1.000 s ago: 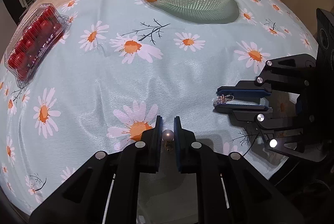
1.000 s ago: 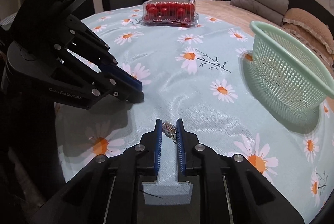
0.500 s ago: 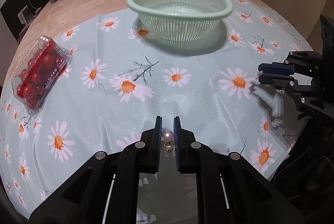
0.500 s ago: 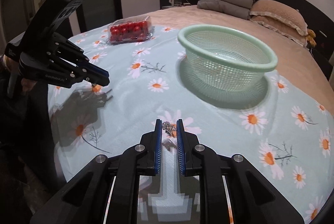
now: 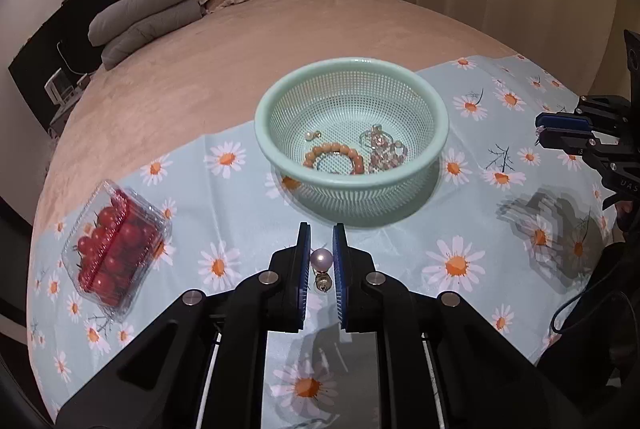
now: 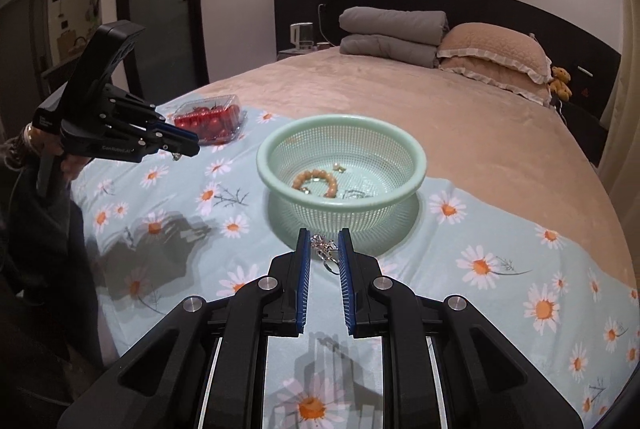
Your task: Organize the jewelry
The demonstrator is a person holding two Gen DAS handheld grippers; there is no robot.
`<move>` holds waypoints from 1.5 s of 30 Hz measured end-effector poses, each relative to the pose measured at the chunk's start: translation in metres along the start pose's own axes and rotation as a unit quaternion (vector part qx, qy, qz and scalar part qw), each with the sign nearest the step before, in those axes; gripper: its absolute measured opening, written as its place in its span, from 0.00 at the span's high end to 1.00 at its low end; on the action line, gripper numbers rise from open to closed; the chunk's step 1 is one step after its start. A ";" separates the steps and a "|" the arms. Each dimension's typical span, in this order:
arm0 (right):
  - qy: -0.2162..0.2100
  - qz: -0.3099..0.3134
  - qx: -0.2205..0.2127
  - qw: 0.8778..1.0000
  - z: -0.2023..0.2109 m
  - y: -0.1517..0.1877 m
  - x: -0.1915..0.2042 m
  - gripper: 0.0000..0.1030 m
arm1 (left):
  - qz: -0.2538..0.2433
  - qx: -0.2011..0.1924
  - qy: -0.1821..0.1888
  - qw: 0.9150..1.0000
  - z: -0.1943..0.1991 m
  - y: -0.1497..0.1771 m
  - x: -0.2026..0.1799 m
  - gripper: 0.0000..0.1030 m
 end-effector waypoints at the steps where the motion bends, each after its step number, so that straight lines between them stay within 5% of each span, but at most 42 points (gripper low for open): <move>1: -0.009 -0.001 -0.003 1.000 -0.002 -0.004 -0.002 0.87 | -0.004 -0.006 0.000 1.000 0.001 -0.006 0.000 0.88; 8: -0.041 0.009 -0.023 0.999 -0.028 -0.036 -0.013 0.87 | -0.033 -0.033 0.004 0.999 -0.010 -0.043 0.000 0.88; 16: -0.049 0.022 0.004 0.999 -0.093 -0.060 -0.031 0.87 | -0.043 -0.027 0.025 0.998 -0.064 -0.076 0.004 0.88; 25: -0.070 0.022 0.039 0.997 -0.152 -0.053 -0.037 0.87 | -0.051 0.007 0.044 0.998 -0.117 -0.076 0.005 0.88; 34: -0.059 0.021 0.047 0.997 -0.160 -0.049 -0.035 0.86 | -0.044 0.014 0.044 0.998 -0.126 -0.074 0.006 0.88; 35: -0.052 0.020 0.045 0.997 -0.158 -0.051 -0.035 0.79 | -0.043 0.012 0.042 0.998 -0.123 -0.074 0.006 0.82; 36: -0.042 0.020 0.040 0.998 -0.155 -0.053 -0.035 0.73 | -0.041 0.007 0.041 0.998 -0.119 -0.074 0.006 0.61; 37: -0.034 0.018 0.034 0.999 -0.151 -0.054 -0.035 0.59 | -0.038 -0.002 0.038 0.999 -0.114 -0.073 0.008 0.46; 38: -0.026 0.016 0.027 0.999 -0.148 -0.056 -0.035 0.44 | -0.033 -0.012 0.030 0.999 -0.108 -0.073 0.012 0.21; 39: -0.013 0.012 0.016 1.000 -0.143 -0.056 -0.036 0.29 | -0.027 -0.023 0.019 0.999 -0.101 -0.073 0.015 0.13; 41: 0.017 -0.004 -0.019 1.000 -0.129 -0.060 -0.037 0.15 | -0.012 -0.034 0.018 0.999 -0.087 -0.071 0.022 0.11; 45: 0.048 -0.038 -0.057 0.996 -0.104 -0.068 -0.039 0.14 | 0.023 -0.057 -0.001 0.998 -0.063 -0.067 0.037 0.06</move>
Point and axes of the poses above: each gripper's, at about its wrist camera, not at the fingertips, and z roughly against the way its jaws point, x to its left, y to its underside, the point moved 3 cm from there along -z, roughly the way its jaws point
